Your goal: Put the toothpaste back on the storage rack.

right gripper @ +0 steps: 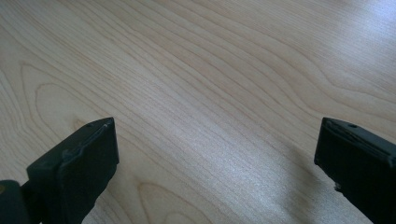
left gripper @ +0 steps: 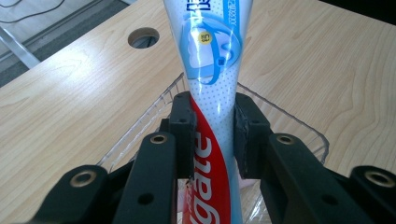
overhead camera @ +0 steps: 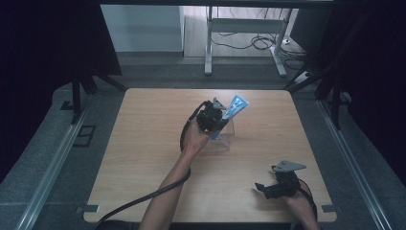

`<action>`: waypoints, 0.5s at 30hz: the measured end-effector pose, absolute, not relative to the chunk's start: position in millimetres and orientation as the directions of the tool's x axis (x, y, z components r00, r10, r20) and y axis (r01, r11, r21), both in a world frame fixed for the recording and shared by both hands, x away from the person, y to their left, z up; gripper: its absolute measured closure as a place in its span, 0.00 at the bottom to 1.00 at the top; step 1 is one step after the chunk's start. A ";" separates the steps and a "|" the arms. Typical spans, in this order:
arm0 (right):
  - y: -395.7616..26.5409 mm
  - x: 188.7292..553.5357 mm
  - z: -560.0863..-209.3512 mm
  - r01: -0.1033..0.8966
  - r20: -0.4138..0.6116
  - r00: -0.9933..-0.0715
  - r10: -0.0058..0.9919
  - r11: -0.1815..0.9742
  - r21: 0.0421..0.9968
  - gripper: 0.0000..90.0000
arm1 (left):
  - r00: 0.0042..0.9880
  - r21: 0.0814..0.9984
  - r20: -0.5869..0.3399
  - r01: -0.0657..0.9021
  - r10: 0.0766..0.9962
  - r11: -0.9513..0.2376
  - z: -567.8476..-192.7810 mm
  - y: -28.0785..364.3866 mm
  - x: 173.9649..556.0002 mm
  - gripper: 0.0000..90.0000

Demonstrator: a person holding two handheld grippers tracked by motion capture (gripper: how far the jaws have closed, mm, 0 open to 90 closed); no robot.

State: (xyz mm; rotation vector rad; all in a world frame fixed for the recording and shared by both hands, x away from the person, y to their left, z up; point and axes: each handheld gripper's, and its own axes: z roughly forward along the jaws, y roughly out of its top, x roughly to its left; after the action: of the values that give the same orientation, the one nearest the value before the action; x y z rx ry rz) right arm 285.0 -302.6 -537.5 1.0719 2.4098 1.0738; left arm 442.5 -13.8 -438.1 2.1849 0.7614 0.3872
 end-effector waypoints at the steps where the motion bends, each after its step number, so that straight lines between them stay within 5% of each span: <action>1: -302.6 285.0 -537.4 0.513 0.032 -0.680 0.732 0.445 0.734 0.00 | 0.775 0.755 0.031 0.396 0.631 -0.523 -438.2 -13.8 442.3 0.80; 15: -301.7 285.1 -538.3 0.516 0.033 -0.682 0.731 0.449 0.729 0.00 | 0.772 0.727 0.044 0.411 0.634 -0.550 -446.7 -10.5 439.2 0.79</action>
State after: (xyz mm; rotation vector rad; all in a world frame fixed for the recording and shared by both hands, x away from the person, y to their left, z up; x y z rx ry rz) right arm 285.1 -301.7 -538.3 1.0713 2.4172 1.0681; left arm 439.2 -10.5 -446.7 2.2291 0.7746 0.3916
